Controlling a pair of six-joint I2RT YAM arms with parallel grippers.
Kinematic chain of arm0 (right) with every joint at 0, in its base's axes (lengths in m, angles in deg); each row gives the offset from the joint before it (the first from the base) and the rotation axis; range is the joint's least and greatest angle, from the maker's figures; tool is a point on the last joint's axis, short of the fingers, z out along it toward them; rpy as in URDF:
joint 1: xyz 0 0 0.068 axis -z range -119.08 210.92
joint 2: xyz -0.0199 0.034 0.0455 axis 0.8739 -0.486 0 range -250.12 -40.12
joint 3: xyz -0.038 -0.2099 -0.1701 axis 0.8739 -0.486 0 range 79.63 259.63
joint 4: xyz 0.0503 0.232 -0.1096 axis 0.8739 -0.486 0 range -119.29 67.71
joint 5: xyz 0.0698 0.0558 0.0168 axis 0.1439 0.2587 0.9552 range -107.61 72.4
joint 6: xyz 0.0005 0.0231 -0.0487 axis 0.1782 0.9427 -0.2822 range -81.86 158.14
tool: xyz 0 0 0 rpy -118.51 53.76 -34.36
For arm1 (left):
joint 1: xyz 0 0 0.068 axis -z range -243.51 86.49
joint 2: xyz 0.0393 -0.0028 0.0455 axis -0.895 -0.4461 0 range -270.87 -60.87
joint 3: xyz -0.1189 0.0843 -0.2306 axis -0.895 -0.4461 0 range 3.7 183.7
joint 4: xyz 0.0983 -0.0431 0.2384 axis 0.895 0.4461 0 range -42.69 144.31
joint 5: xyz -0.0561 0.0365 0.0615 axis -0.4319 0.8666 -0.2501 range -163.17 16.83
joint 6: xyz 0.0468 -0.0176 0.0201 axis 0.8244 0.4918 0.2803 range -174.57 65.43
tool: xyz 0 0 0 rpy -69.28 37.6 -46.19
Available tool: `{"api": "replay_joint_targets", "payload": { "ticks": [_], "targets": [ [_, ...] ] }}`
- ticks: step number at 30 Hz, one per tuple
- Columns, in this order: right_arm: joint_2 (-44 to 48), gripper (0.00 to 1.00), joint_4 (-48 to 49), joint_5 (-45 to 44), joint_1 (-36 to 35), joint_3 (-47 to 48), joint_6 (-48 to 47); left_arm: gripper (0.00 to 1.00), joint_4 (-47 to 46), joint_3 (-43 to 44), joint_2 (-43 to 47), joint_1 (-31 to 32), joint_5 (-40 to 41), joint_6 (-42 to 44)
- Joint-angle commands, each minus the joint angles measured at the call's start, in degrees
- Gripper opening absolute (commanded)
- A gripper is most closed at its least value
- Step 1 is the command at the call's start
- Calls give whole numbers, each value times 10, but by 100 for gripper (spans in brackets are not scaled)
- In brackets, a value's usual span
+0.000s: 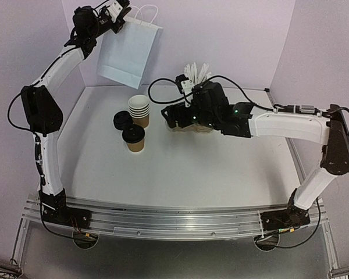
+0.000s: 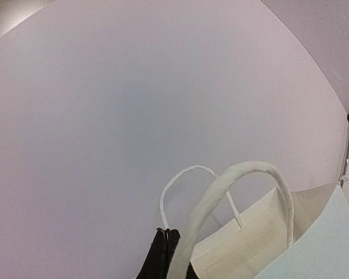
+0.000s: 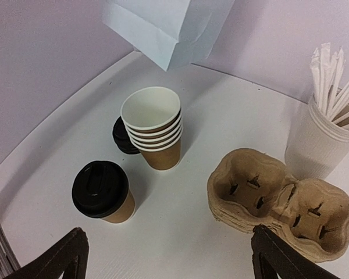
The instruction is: Pack the takeout coffee
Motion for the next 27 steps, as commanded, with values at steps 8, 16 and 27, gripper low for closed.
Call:
{"api": "replay_joint_targets", "payload": {
  "ticks": [8, 16, 27],
  "targets": [
    [89, 93, -143, -223, 5, 21, 59, 0, -8, -90, 241, 18, -105, -128],
    [181, 91, -333, -303, 23, 0, 176, 0, 90, -268, 386, 123, -209, -168],
    [350, 84, -455, -301, 25, -115, 331, 0, 133, -444, 454, 302, -245, -96]
  ]
}}
